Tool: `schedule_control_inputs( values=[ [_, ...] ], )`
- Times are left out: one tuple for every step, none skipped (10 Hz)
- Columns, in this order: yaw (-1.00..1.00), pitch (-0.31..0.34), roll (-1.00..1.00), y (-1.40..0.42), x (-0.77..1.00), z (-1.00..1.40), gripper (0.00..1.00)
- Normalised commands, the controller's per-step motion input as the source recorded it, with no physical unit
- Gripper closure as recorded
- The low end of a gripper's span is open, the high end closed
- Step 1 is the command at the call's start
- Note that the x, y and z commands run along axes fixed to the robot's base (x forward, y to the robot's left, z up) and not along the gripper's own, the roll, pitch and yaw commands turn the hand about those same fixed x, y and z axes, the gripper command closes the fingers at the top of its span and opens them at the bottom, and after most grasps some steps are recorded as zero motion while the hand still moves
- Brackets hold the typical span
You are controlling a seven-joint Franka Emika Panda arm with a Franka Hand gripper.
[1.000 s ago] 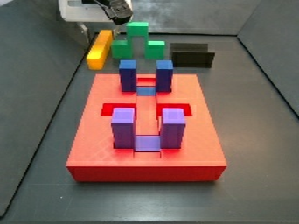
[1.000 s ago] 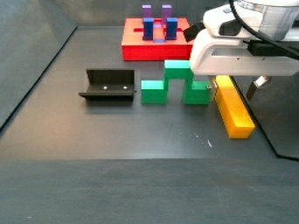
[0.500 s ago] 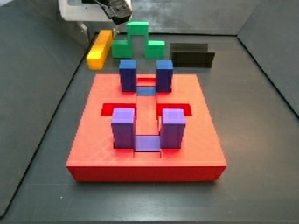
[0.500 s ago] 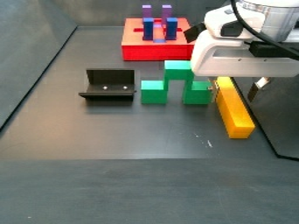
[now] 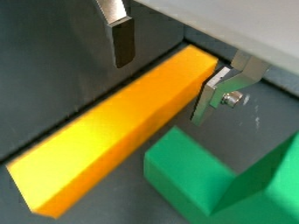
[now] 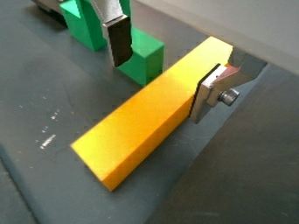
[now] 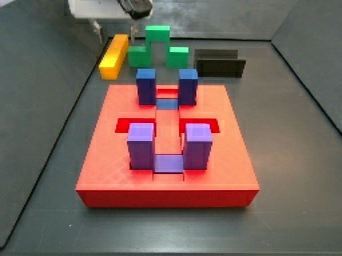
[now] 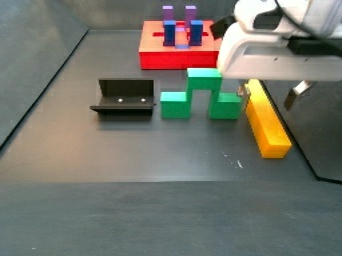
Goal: Pick up the yellow object. Move up. Move to above the board. Insert the yellow object.
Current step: Pick up the yellow object.
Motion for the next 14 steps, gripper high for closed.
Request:
schedule_control_inputs(
  values=[
    [-0.08,0.000,-0.07,0.05,0.00,-0.05,0.00],
    [-0.05,0.000,-0.06,0.01,-0.03,-0.20,0.00],
    [0.00,0.000,-0.04,0.00,-0.07,-0.30,0.00],
    [-0.03,0.000,-0.04,0.00,-0.13,-0.29,0.00],
    [-0.07,-0.004,-0.09,0.06,-0.17,-0.15,0.00],
    [-0.07,-0.084,-0.12,0.06,-0.22,-0.05,0.00],
    [-0.08,-0.096,-0.10,0.02,-0.23,-0.07,0.00],
    [-0.09,-0.104,-0.09,0.01,-0.27,-0.07,0.00],
    [-0.09,-0.103,-0.06,0.00,-0.25,-0.07,0.00],
    [-0.01,-0.084,-0.02,0.00,-0.05,-0.10,0.00],
    [0.00,-0.040,-0.02,0.00,0.03,-0.14,0.00],
    [0.00,-0.017,0.00,0.00,0.09,-0.17,0.00],
    [0.00,-0.026,0.00,0.00,0.02,-0.17,0.00],
    [0.00,-0.027,0.00,-0.02,0.04,-0.17,0.00]
  ],
)
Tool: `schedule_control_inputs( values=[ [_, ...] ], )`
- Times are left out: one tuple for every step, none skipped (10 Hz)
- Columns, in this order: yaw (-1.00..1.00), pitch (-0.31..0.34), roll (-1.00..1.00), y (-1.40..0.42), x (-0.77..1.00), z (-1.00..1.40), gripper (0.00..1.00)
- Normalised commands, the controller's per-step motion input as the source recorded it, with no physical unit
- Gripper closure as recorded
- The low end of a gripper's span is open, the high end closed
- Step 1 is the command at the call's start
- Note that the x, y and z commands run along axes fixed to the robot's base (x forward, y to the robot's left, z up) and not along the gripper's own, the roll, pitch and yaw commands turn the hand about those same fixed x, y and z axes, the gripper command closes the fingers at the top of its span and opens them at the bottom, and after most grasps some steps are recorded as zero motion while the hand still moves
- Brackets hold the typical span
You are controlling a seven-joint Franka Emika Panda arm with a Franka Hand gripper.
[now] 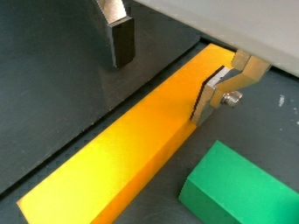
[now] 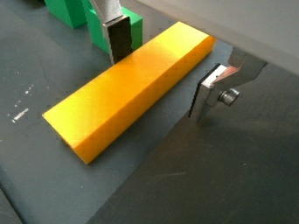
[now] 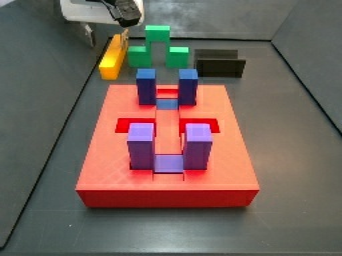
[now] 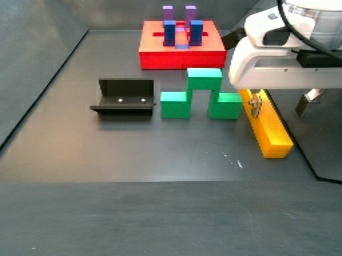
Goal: Pick up the yellow object. Move up. Move to above the board. Insert the yellow object.
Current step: Pick up the yellow object.
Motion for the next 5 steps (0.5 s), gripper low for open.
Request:
schedule_control_inputs(
  values=[
    [0.00,-0.047,0.00,-0.07,0.00,-0.15,0.00],
    [0.00,-0.050,0.00,-0.06,0.00,-0.12,0.00],
    [0.00,-0.053,0.00,-0.06,0.00,-0.10,0.00],
    [0.00,-0.051,0.00,-0.06,0.00,-0.11,0.00],
    [0.00,-0.053,0.00,-0.05,0.00,-0.15,0.00]
  ],
)
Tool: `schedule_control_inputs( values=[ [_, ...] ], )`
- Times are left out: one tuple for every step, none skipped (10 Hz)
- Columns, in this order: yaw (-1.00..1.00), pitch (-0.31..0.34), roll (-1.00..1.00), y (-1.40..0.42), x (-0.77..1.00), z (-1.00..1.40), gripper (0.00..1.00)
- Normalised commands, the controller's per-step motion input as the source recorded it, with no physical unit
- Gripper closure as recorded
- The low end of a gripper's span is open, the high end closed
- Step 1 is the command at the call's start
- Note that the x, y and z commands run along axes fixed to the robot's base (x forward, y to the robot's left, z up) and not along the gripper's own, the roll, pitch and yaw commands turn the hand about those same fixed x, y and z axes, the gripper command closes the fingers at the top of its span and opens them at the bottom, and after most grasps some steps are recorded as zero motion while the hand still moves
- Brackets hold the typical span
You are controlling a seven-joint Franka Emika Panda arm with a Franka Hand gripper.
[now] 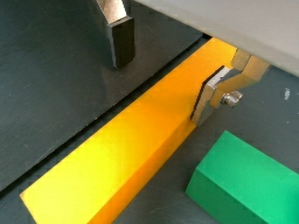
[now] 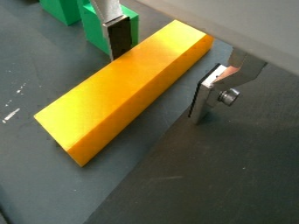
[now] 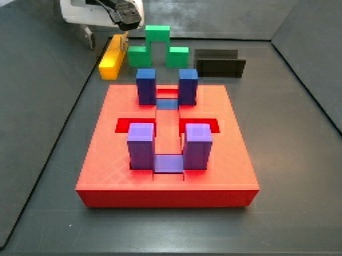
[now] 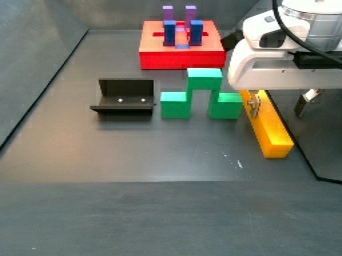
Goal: Pick up the yellow object. Move up. Move to above the board. Insert the yellow object.
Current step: Pick up the yellow object.
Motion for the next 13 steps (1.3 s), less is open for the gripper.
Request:
schedule_control_inputs(
  values=[
    [0.00,-0.056,0.00,-0.03,0.00,-0.18,0.00],
    [0.00,-0.053,0.00,-0.02,0.00,-0.21,0.00],
    [0.00,-0.037,0.00,0.00,0.00,-0.23,0.00],
    [0.00,-0.031,0.00,0.00,0.02,-0.29,0.00],
    [0.00,-0.034,0.00,0.00,0.08,-0.34,0.00],
    [0.02,-0.046,0.00,0.00,0.09,-0.35,0.00],
    [0.02,-0.047,0.00,0.00,0.10,-0.36,0.00],
    [0.03,-0.041,0.00,0.00,0.13,-0.34,0.00],
    [0.03,-0.030,0.00,0.00,0.15,-0.29,0.00],
    [0.02,-0.023,0.00,0.00,0.14,-0.25,0.00],
    [0.03,-0.013,0.00,0.00,0.14,-0.22,0.00],
    [0.00,-0.021,0.00,0.00,0.05,-0.16,0.00],
    [0.00,-0.004,0.00,0.00,0.00,0.00,0.00]
  ],
)
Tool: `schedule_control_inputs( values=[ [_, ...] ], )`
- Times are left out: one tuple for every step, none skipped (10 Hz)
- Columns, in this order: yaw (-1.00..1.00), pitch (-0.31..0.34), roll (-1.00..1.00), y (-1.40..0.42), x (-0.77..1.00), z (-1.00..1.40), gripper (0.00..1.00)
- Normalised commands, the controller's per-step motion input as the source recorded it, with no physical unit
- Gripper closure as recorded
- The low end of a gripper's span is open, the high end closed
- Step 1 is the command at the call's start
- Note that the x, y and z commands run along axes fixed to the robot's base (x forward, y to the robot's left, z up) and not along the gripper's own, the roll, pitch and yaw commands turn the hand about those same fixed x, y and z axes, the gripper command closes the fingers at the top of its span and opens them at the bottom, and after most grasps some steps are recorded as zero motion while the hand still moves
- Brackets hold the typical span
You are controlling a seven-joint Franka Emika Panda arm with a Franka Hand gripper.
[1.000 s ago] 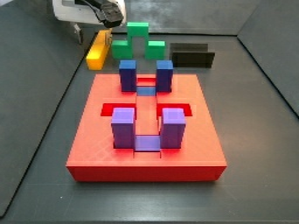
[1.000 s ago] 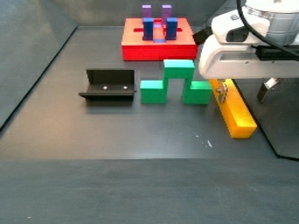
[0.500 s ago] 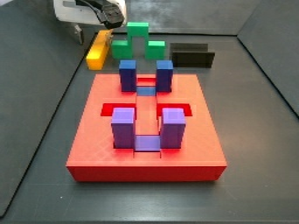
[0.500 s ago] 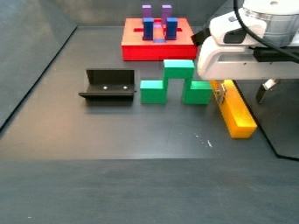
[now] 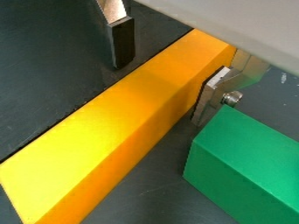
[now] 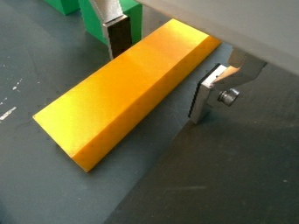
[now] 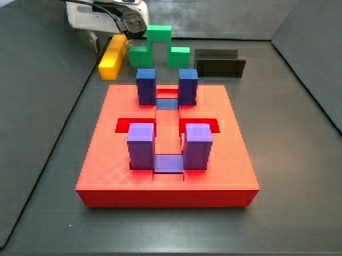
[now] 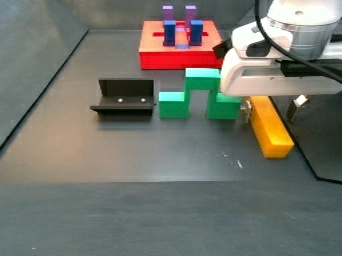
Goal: Pick up the yellow object. Move up. Move to above the board. Insert the yellow object.
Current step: Pick up the yellow object.
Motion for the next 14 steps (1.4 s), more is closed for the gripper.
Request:
schedule_control_inputs(
  values=[
    [0.00,0.000,0.00,0.00,0.00,0.00,0.00],
    [0.00,0.000,0.00,0.00,0.00,0.00,1.00],
    [0.00,0.000,0.00,0.00,0.00,0.00,1.00],
    [0.00,0.000,0.00,0.00,0.00,0.00,1.00],
    [0.00,0.000,0.00,0.00,0.00,0.00,1.00],
    [0.00,0.000,0.00,0.00,0.00,0.00,1.00],
    [0.00,0.000,0.00,0.00,0.00,0.00,1.00],
    [0.00,0.000,0.00,0.00,0.00,0.00,1.00],
    [0.00,0.000,0.00,0.00,0.00,0.00,1.00],
    [0.00,0.000,0.00,0.00,0.00,0.00,1.00],
    [0.00,0.000,0.00,0.00,0.00,0.00,1.00],
    [0.00,0.000,0.00,0.00,0.00,0.00,1.00],
    [0.00,0.000,0.00,0.00,0.00,0.00,1.00],
    [0.00,0.000,0.00,0.00,0.00,0.00,1.00]
  ],
)
